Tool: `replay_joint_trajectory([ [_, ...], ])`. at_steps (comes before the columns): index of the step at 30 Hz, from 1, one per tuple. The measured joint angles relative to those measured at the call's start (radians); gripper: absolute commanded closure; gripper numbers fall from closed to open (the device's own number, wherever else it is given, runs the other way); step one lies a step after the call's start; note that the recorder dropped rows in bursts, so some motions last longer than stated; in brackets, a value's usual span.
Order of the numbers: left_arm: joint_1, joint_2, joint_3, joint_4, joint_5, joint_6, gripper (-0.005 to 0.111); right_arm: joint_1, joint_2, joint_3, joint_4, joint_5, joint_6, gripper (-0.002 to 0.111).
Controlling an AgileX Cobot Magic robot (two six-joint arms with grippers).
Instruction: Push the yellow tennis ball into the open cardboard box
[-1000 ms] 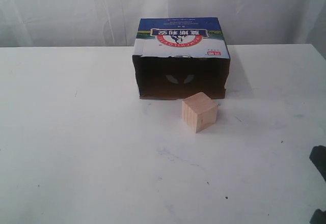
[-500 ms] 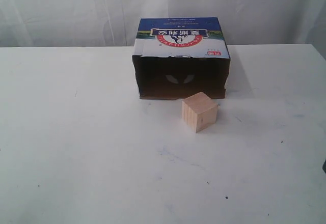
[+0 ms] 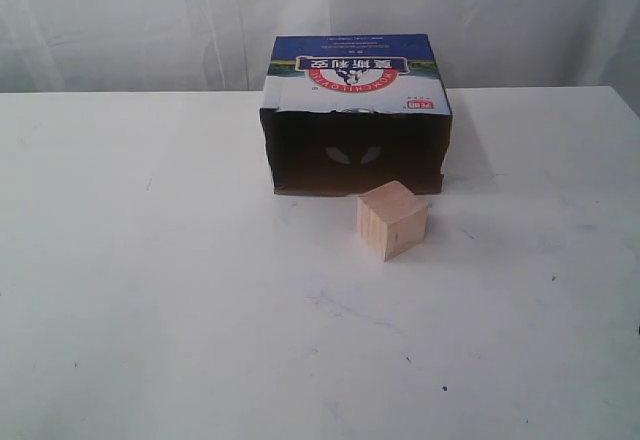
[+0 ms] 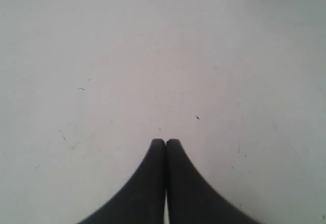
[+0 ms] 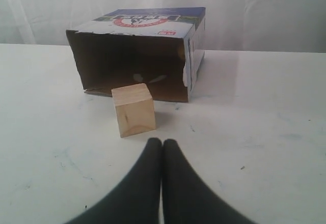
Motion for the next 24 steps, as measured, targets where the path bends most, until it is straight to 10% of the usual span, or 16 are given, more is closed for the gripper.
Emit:
replay_joint_trajectory([
  [24, 0.0, 0.0, 0.0, 0.0, 0.0, 0.0, 0.107, -0.005, 0.0, 0.0, 0.0, 0.053, -0.286, 0.108],
])
